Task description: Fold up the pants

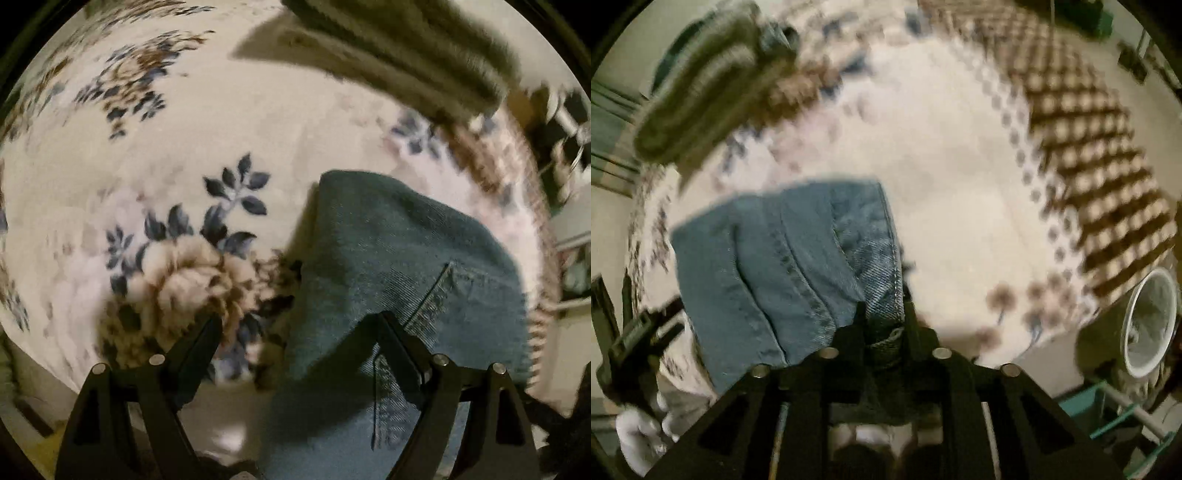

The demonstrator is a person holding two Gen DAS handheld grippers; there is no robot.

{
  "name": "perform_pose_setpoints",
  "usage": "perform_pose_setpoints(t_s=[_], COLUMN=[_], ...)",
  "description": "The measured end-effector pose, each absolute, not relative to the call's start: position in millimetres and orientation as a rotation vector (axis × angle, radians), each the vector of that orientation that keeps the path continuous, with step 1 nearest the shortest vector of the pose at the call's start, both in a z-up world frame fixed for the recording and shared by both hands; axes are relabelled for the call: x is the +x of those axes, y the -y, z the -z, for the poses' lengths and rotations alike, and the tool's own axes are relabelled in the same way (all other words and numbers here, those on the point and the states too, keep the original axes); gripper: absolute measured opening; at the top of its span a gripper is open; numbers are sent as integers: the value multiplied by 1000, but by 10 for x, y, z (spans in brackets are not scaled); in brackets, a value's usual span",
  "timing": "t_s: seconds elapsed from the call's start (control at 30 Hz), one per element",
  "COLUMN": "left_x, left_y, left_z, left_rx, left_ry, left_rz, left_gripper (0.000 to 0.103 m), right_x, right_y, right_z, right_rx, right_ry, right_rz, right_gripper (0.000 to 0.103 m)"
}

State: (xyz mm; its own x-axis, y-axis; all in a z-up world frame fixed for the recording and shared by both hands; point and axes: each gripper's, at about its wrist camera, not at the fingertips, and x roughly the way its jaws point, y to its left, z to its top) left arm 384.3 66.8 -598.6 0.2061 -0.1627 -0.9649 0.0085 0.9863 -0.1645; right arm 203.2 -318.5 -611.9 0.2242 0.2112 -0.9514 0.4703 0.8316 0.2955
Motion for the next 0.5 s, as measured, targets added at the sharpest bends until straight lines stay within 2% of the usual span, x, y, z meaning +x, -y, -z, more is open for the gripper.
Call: perform_pose_setpoints(t_s=[0.03, 0.1, 0.17, 0.2, 0.27, 0.33, 0.4, 0.43, 0.47, 0.5], left_x=[3865, 3899, 3907, 3901, 3892, 3908, 3967, 4000, 4043, 4091], left_y=[-667, -706, -757, -781, -813, -817, -765, -737, -705, -670], left_z=[6021, 6035, 5980, 5941, 5867, 5812, 5784, 5788, 5791, 5799], left_rx=[-126, -127, -135, -138, -154, -172, -167, -159, -154, -154], left_ry=[-1369, -1380, -1383, -1377, -1367, -1359, -1349, -1345, -1337, -1326], left_rz=[124, 126, 130, 128, 133, 142, 155, 153, 152, 155], left_gripper=[85, 87, 87, 87, 87, 87, 87, 87, 87, 87], right_x=[2047, 2063, 2059, 2068, 2170, 2310, 2459, 2533, 2580, 2589], right_y=[3222, 3325, 3475, 3531, 3659, 3720, 3764, 3745, 3733, 3694], right_z=[6216, 6284, 6237, 6229, 6291, 6413, 6626, 6724, 6762, 6726], right_rx=[651, 737, 808, 828, 876, 940, 1040, 1099, 1149, 1155], right_ry=[-1387, -1386, -1307, -1280, -1250, -1249, -1276, -1298, -1271, -1228], right_rz=[166, 126, 103, 96, 79, 64, 39, 26, 7, -15], right_gripper=[37, 44, 63, 67, 80, 85, 85, 82, 52, 28])
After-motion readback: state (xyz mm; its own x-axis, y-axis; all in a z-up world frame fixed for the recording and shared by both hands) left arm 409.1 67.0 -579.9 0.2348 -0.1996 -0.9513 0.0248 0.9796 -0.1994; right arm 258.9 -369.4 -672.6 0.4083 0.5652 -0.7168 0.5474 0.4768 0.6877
